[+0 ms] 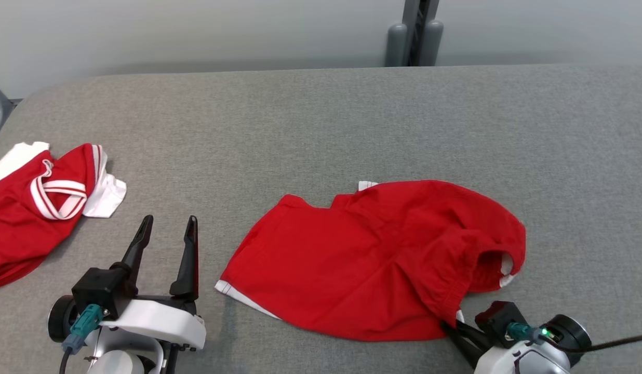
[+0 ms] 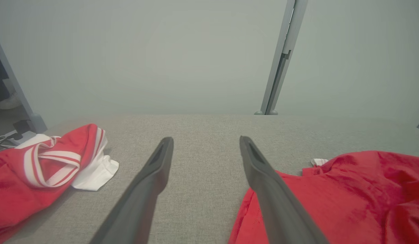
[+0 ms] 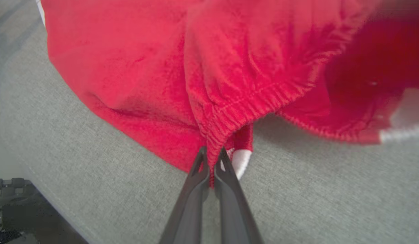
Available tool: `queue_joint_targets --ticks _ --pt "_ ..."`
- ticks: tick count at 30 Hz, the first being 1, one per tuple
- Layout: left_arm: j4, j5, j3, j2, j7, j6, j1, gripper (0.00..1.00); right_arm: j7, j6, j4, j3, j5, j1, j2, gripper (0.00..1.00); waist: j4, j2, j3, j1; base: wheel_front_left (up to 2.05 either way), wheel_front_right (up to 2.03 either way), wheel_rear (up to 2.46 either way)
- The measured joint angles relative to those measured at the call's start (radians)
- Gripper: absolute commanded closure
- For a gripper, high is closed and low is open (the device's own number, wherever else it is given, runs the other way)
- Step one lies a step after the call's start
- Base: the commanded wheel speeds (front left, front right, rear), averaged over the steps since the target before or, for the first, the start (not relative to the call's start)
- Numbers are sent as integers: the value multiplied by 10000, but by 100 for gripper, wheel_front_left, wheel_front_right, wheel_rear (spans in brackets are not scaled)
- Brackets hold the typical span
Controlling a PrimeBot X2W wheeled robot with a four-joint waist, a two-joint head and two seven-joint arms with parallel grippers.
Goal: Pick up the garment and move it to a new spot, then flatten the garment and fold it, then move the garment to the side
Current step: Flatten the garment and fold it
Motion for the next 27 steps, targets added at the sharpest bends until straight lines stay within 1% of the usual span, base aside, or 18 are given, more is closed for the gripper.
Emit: queue_joint_targets --ticks 3,6,7,11,13,14,15,17,20,24,27 --pt "4 -2 38 33 -12 23 -32 0 966 0 -640 583 311 -152 -616 100 -162 0 40 0 0 0 0" --pt "2 -6 90 82 -19 25 -71 0 2050 0 -1599 802 880 -177 -1166 100 -338 0 72 0 0 0 0" --pt "-36 -6 117 92 -29 69 -103 0 2755 0 -2372 759 1312 -175 -1427 100 -445 0 95 0 0 0 0" --pt "-228 10 109 100 19 194 -138 0 4073 -2 -3852 -40 2817 42 -1350 100 -584 0 165 0 0 0 0" --pt "-337 12 119 128 59 249 -152 0 4585 -2 -4575 -621 3634 258 -953 100 -621 0 219 0 0 0 0" --pt "-443 13 142 157 81 299 -155 0 4778 0 -5166 -1283 3962 207 -708 100 -647 0 291 0 0 0 0" --pt "-443 13 142 157 81 299 -155 0 4778 0 -5166 -1283 3962 207 -708 100 -647 0 291 0 0 0 0" --pt "-514 13 150 180 84 330 -189 0 4786 -2 -5444 -1992 4038 -43 -476 100 -658 0 383 0 0 0 0" --pt "-594 15 153 186 79 330 -291 0 4706 -2 -5365 -2736 4209 -467 75 100 -655 0 561 0 0 0 0" --pt "-652 52 69 163 86 276 -620 0 4351 -2 -4395 -3597 4362 -1317 564 100 -591 0 874 0 0 0 0" --pt "-629 104 -56 82 84 190 -930 0 4040 -2 -3244 -4094 4403 -2033 779 100 -489 0 1172 0 0 0 0"
